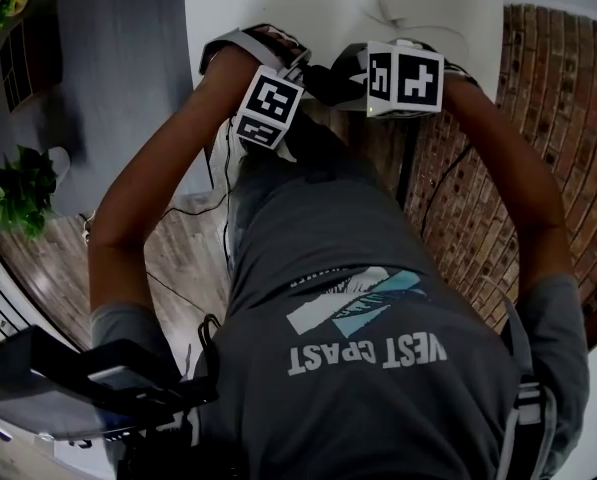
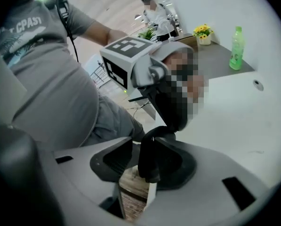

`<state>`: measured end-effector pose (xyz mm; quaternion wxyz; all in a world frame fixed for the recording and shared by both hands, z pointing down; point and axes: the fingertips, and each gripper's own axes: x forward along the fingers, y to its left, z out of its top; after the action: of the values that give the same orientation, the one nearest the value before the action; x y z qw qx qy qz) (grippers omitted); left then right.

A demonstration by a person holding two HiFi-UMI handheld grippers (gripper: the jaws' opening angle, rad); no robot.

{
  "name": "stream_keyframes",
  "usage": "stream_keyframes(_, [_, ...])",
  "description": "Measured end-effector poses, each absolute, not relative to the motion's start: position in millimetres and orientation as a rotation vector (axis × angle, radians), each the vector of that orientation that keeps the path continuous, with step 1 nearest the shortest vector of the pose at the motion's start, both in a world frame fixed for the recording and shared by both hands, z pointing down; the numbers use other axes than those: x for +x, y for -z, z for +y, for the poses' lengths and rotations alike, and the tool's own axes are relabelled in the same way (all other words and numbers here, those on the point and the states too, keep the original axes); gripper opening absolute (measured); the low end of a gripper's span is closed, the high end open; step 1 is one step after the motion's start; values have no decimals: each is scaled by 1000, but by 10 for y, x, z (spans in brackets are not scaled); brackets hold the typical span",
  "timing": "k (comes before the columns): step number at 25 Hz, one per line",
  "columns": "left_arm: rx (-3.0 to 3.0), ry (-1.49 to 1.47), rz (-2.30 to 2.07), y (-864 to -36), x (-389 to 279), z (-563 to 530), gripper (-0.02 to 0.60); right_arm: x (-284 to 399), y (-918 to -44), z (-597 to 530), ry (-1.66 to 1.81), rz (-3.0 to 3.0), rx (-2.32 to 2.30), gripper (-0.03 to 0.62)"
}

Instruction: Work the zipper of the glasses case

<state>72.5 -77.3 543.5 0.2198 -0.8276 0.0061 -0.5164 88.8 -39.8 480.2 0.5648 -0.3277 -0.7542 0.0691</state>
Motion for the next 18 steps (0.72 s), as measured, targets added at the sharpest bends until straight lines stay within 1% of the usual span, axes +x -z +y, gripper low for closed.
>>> stream_keyframes(4, [-2299, 1428, 28, -5428, 731, -800, 20, 771, -4728, -446, -330, -1892, -684, 140])
stream_keyframes(7, [-2303, 1427, 27, -5432, 737, -795, 20, 799, -4760, -460, -336, -1905, -648, 140])
stream_keyframes(12, [-2310, 1431, 24, -5451, 726, -777, 20, 904, -4874, -506, -130, -1881, -625, 129])
stream_keyframes(18, [-2307, 1422, 12, -5463, 751, -759, 20, 955, -4921, -609, 245, -1800, -691, 129])
